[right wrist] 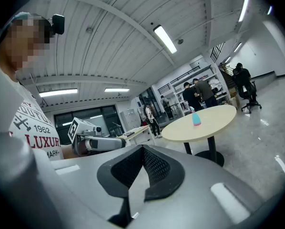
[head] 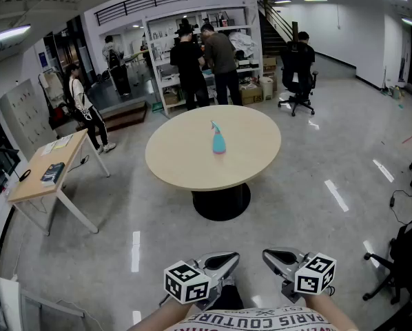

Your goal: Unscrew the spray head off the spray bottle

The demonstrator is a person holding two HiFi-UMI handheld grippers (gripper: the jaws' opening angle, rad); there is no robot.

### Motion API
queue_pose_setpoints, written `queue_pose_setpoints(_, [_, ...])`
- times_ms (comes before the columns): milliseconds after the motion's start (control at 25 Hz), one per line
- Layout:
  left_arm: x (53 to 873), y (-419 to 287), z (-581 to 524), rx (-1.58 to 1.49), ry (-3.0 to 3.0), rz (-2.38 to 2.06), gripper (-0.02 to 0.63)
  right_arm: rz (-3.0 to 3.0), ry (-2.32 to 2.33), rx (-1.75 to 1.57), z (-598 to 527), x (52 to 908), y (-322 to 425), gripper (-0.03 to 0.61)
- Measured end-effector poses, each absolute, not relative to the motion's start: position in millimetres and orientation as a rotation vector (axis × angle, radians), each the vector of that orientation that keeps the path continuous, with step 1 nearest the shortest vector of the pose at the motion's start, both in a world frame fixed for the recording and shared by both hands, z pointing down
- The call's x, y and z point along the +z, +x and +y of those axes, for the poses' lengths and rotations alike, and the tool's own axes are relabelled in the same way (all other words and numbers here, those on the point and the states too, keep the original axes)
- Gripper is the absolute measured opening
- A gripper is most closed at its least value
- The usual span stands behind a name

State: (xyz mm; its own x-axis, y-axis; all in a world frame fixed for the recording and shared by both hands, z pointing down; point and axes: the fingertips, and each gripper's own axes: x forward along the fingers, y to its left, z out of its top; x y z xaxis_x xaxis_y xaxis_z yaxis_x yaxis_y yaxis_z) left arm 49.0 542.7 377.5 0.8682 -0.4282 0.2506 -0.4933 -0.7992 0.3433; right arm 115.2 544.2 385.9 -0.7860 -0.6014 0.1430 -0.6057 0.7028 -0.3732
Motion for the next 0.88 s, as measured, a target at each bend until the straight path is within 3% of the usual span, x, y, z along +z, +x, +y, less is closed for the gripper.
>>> queue_pose_setpoints(280, [404, 42, 423, 0.228, 2.65, -0.643, 0.0, -2.874, 1.051, 0.64, 420, 410, 104, -0.003])
queue_pose_setpoints(560, [412, 2, 221, 0.261, 2.617, -0.693, 0.0, -2.827, 1.032, 0.692, 220, 419, 71, -0.003])
queue_pose_setpoints(880, [360, -41, 7, 0.2, 2.675, -0.787, 0.0, -2.868, 1.091, 0.487, 10, 352, 49, -0.003])
